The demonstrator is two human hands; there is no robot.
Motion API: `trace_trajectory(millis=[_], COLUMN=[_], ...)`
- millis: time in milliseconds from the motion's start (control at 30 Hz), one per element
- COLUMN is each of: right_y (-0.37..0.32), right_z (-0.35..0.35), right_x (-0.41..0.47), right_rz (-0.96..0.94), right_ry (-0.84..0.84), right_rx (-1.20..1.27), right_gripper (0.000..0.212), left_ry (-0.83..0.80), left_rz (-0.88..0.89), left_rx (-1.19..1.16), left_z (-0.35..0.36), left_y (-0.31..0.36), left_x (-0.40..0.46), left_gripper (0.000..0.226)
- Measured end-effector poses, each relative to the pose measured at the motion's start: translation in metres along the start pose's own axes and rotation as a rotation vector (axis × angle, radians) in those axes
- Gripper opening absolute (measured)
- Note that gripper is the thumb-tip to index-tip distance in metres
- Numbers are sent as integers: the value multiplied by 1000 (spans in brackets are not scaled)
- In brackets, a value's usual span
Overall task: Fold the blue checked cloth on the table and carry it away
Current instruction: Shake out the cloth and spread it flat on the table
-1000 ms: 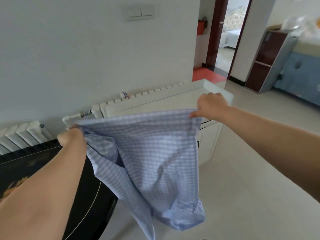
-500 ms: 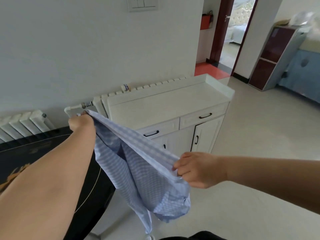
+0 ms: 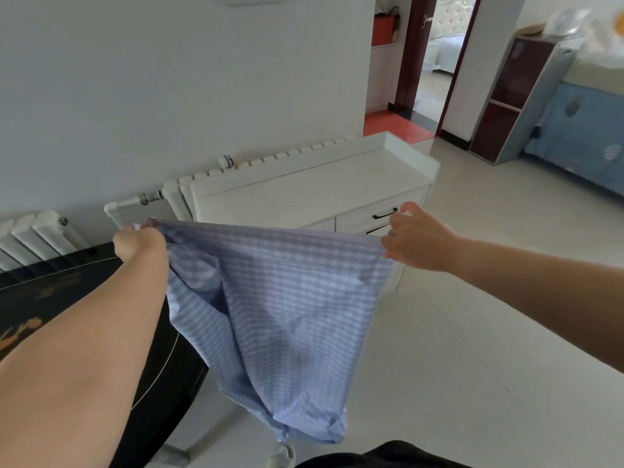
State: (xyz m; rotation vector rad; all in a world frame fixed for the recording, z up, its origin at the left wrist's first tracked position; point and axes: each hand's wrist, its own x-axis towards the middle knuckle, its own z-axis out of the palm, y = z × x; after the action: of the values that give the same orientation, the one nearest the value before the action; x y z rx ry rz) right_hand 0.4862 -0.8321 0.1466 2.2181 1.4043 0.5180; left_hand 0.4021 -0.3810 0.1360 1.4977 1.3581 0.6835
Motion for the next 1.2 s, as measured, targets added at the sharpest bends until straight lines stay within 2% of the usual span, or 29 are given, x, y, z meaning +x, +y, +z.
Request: trace_trajectory(millis=[133, 167, 267, 333, 400, 467, 567, 600, 667, 767, 833, 900, 967, 1033, 1100, 1200], right_y=[3, 2, -4, -9, -15, -21, -27, -27, -21, 1, 17, 28, 30, 23, 17, 16], right_z=[7, 8, 9, 13, 14, 15, 19, 19, 20, 21, 13, 6, 4, 4, 0, -15], right_x=[-1, -1, -7, -10, -10, -9, -3, 0, 6, 15, 22, 30, 34, 38, 44, 58], right_rz=[233, 251, 220, 204, 297, 456, 654, 690, 724, 718, 808, 961, 1090, 1186, 1266, 1176], right_ry=[0, 22, 105, 104, 3, -175, -212, -212, -228, -234, -155, -10, 145, 256, 365, 608], right_rx=[19, 33, 102, 179, 447, 726, 930, 966, 959, 777, 885, 1255, 1753, 1969, 1819, 1579], right_gripper=[31, 29, 21, 15, 11, 14, 13, 21, 40, 22, 20, 22, 25, 27, 18, 47], left_ry=[-5, -4, 16, 22, 14, 15, 27, 29, 19, 9, -5, 14, 25, 35, 56, 77], left_rz=[92, 88, 30, 24, 18, 18, 27, 40, 56, 129, 165, 161, 132, 106, 106, 109], left_rx=[-28, -54, -73, -92, -102, -112, -106, -95, -68, -34, -23, -18, -46, -45, -38, -19], left_z=[3, 3, 1, 2, 1, 1, 1, 2, 3, 3, 2, -1, -3, -3, -3, -6], left_y=[-9, -10, -6, -5, -4, -1, 0, 0, 0, -1, -3, -3, 0, 3, 3, 2], left_x=[-2, -1, -4, -5, -7, -6, -10, -11, -12, -13, -8, -6, -4, -6, -5, 3], left_gripper=[24, 21, 37, 39, 39, 39, 38, 38, 40, 44, 45, 45, 45, 46, 46, 45])
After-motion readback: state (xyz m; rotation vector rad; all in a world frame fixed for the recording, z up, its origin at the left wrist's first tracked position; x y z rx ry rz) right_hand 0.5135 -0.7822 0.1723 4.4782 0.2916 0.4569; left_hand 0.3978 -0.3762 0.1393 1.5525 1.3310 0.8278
